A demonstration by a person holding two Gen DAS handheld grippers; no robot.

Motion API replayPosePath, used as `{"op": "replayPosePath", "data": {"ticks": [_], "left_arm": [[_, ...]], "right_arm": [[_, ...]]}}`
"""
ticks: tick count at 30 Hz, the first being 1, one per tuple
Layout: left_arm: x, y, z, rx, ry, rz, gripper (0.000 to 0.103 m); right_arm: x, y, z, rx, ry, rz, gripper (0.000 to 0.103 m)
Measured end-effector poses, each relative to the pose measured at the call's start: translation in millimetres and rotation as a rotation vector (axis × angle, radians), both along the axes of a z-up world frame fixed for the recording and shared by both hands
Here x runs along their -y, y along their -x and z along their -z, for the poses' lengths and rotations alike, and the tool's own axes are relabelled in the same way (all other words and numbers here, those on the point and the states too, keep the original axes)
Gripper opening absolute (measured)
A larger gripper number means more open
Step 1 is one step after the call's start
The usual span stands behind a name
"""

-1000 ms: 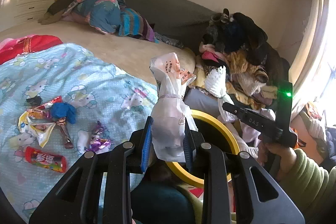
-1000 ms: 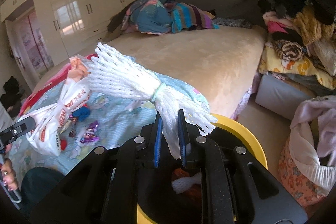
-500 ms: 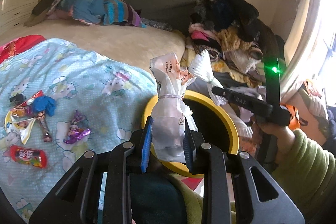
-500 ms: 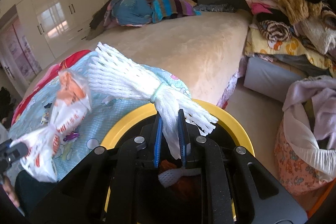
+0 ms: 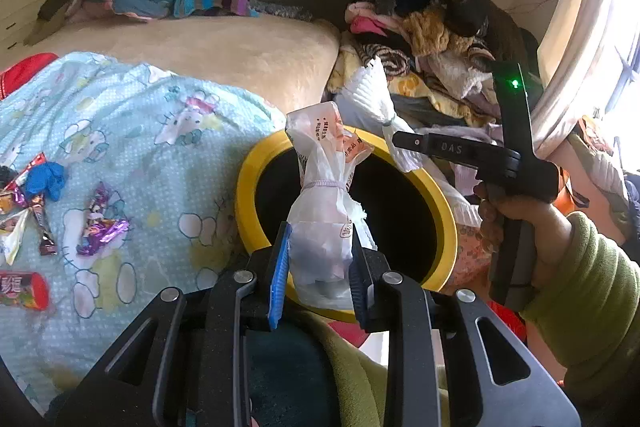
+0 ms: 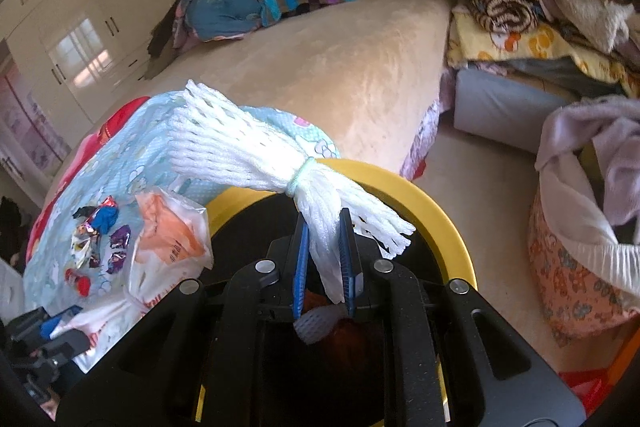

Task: Collect trash
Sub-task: 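Carry the white bag and mesh sleeve over the yellow bin, then open both tools to drop the items into the bin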

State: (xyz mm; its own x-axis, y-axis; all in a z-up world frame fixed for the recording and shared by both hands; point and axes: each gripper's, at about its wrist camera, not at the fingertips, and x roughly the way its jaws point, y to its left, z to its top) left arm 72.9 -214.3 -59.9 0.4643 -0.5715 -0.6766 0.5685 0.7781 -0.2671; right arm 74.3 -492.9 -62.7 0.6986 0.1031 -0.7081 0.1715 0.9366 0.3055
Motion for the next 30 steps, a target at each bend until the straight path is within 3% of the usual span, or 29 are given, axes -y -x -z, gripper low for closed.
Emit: {"op": "replayPosePath", "data": {"ticks": [10,13,16,17,21,23,25,30], "left_arm": [[25.4,-9.1,13.2,-0.017,-0.064,0.048,0.026],[27.1,-13.7,14.8,-0.019,-0.042,0.053,0.038],[19.3,-16.1,12.2,-0.004,-0.004,0.023,0.068],[15.1,-16.1,10.4,-0.005,0.012,0.005,0.072],[-1.4,-22.1,4.8,0.005,0.04,-0.07,0.081],[-9.1,-23.7,2.0,0.007,0.057,-0.1,0.087],[-16.4,-23.8,-1.3,0.017,0.07,-0.123,0.092],[-27.3,-21.3,-9.1,0.055,0.063,-0.17,0.096]], "right_arm": [[8.7,-0.2,9.7,-0.034,-0.026,0.023,0.013],[9.3,-1.3,11.0,-0.042,-0.038,0.011,0.02],[4.7,-1.1,9.2,-0.039,-0.011,0.0,0.038],[1.6,-1.3,8.0,-0.037,0.007,-0.008,0.041],[-2.7,-1.4,5.6,-0.035,0.027,-0.014,0.044],[-7.2,-1.2,3.2,-0.03,0.045,-0.017,0.054],[-12.0,0.2,0.1,-0.016,0.068,-0.017,0.057],[-27.3,3.2,-11.4,0.031,0.11,-0.027,0.067]]}}
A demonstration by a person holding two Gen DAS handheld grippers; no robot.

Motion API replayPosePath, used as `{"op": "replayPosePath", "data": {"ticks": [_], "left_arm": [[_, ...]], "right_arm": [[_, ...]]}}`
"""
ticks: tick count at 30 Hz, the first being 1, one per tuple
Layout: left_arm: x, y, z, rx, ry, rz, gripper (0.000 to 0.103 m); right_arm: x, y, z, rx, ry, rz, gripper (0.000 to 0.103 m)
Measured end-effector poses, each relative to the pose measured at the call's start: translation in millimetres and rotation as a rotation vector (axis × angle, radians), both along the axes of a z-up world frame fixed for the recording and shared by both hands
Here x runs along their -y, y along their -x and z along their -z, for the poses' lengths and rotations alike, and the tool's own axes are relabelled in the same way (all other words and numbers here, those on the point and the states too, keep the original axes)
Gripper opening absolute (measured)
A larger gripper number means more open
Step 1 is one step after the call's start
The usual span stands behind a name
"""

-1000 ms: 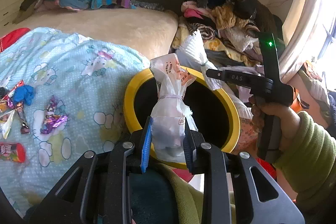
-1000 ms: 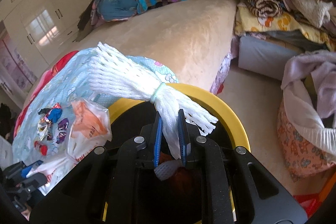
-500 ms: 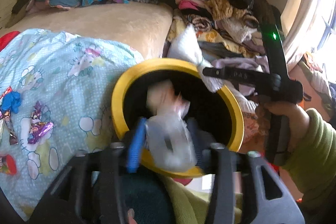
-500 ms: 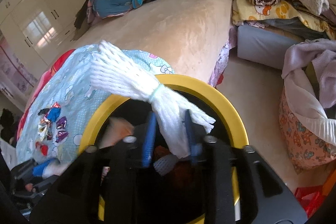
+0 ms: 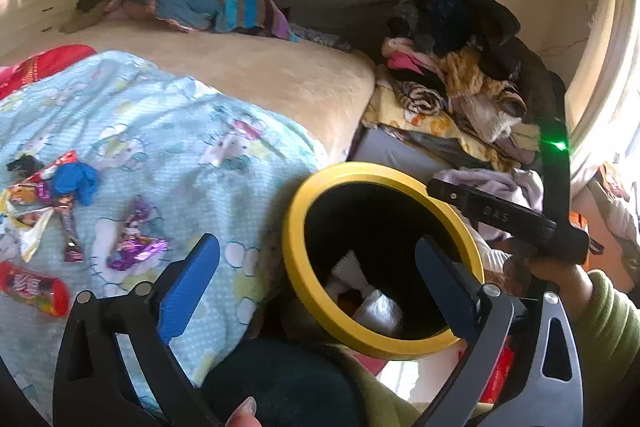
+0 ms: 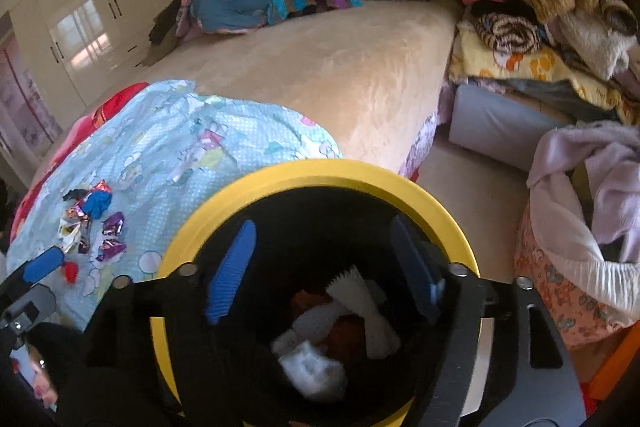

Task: Collect trash
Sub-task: 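Open both tools to drop the items into the bin, then move both tools back toward the remaining wrappers on the blanket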

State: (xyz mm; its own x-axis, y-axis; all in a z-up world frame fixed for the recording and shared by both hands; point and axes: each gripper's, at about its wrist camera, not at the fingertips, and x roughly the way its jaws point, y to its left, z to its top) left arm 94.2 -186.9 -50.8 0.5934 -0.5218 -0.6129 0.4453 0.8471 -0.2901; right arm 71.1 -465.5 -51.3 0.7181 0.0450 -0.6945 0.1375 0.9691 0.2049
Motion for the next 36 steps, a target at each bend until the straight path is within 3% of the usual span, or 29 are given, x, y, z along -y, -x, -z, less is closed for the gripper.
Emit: {"op": "replayPosePath", "data": {"ticks": [14,36], "left_arm": [[-37.2,12.4,-29.6,0.107,0.002,-0.114,0.096],[-84.5,16.6,-53.2,0.185,0.025,-0.267,0.097]], "right_arm": [[-37.5,9.8,-31.2,0.116,0.038,-0.06,0.082],[-87.8,21.9,-55.7,0.215,0.046,-0.176,0.082]]}}
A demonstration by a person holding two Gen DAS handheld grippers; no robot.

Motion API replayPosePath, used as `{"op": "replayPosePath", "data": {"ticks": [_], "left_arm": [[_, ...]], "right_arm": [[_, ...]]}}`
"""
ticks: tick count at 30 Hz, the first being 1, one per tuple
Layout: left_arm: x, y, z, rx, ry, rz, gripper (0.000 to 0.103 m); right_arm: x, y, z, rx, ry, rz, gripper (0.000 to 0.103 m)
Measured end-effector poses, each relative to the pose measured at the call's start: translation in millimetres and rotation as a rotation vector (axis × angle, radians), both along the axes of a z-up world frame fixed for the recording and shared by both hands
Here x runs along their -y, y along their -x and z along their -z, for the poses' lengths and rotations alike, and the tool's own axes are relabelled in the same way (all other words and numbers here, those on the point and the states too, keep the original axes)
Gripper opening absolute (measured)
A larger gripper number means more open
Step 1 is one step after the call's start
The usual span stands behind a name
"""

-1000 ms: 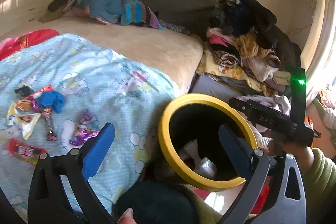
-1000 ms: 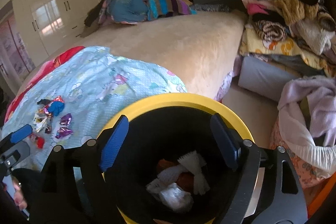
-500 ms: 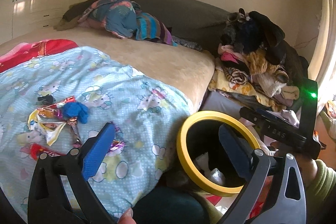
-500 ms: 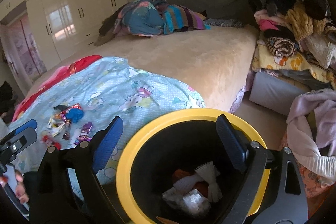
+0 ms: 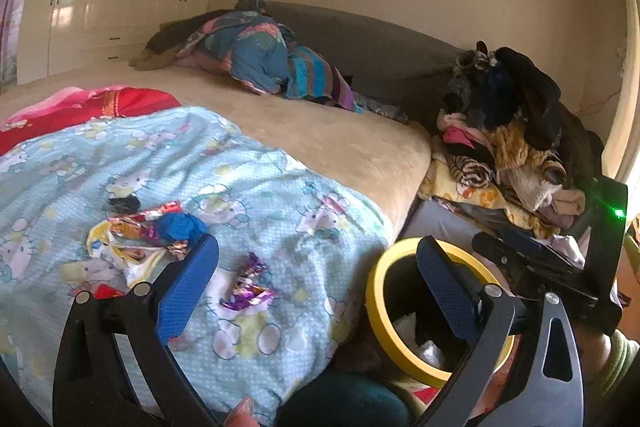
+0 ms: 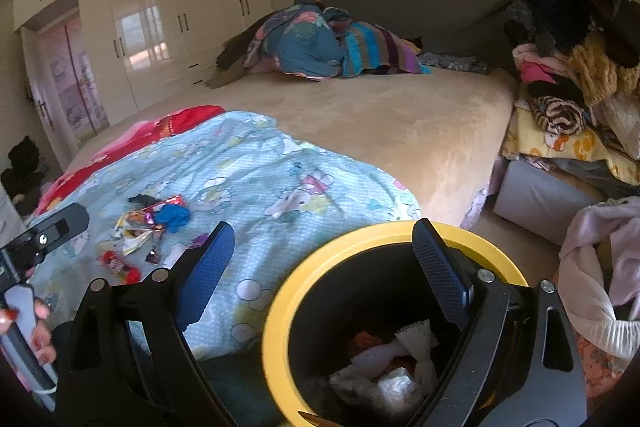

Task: Collect trash
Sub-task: 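Move both tools back toward the remaining wrappers on the blanket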

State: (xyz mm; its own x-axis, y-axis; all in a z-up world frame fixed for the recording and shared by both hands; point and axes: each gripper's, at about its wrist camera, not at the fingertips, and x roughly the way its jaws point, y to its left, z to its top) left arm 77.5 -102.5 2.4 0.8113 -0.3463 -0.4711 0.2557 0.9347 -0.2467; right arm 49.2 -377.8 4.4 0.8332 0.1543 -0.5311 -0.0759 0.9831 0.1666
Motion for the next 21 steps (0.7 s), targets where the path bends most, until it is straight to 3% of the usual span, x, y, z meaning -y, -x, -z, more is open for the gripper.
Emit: {"op": "replayPosePath", "data": {"ticks": [21], "left_arm": [[-61.7,-5.2,-12.4,0.034,-0.016,-0.189,0.097]], "right_arm": [[-66.9,-1.7,-6.4,-0.004,-0.006,-0.161,0.082]]}}
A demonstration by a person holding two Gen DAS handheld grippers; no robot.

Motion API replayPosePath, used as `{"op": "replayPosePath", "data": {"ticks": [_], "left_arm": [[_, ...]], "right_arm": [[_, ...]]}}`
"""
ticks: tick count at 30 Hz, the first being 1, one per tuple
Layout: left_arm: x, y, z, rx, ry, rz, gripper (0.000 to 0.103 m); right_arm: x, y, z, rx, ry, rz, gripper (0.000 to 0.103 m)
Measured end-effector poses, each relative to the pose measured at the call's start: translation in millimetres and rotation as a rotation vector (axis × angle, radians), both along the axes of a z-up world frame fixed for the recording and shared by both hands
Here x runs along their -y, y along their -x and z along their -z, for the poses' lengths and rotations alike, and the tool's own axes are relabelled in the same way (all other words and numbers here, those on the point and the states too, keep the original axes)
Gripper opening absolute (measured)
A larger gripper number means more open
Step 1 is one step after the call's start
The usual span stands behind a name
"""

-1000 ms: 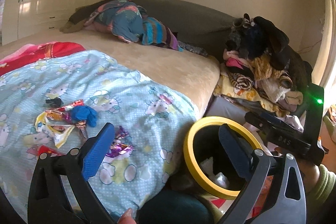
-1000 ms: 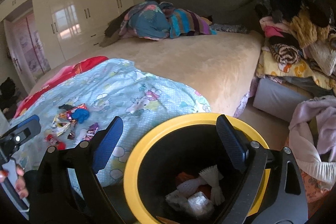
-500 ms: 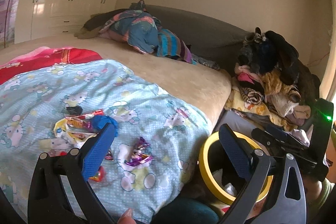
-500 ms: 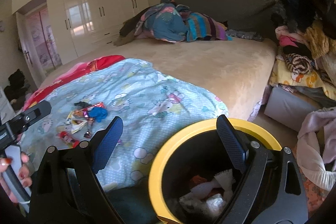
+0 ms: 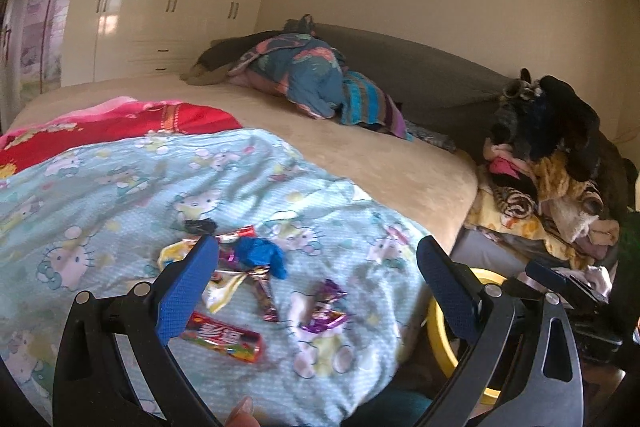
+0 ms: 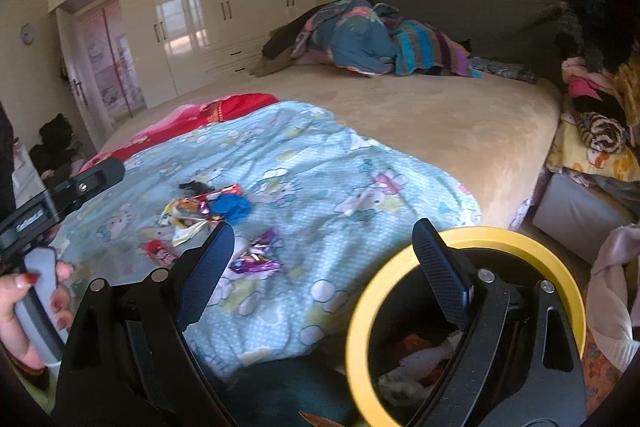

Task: Collect trash
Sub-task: 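Move both tools back toward the remaining wrappers on the blanket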

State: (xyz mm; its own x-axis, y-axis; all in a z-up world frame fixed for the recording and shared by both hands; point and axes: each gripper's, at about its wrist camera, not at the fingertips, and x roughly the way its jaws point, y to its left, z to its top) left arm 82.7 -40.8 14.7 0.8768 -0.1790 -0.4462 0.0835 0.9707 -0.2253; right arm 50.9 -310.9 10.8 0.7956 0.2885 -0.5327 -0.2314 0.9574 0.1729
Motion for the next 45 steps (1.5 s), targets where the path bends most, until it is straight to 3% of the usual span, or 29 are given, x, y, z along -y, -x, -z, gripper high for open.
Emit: {"op": "replayPosePath", "data": {"ticks": [26,36,42,45], "left_arm": [[-91.0,-14.9,28.9,-0.082,0.072,-0.21,0.097],[-119.7,-24.6,57.1,-0.164,0.132,-0.251,0.096],[-128.5,-32.4,75.2,-0.215,0.189,-0.248,0.095],[-130.1,-39.8,84.0,-0.24,0.228,-0.224,0.086]], "right_arm": [[-75.1,-27.9,20.2,-0.069,0.025,-0.164,0.082],[-116.6,-47.6,35.1,-0.104,0.038,-0.26,0.081],[-134.9,-67.1,50.7,-0.149,0.051,-0.282,0.069],[-141.1,-79.4,61.4,-0.189,0.046,-0.293,0.059]]}}
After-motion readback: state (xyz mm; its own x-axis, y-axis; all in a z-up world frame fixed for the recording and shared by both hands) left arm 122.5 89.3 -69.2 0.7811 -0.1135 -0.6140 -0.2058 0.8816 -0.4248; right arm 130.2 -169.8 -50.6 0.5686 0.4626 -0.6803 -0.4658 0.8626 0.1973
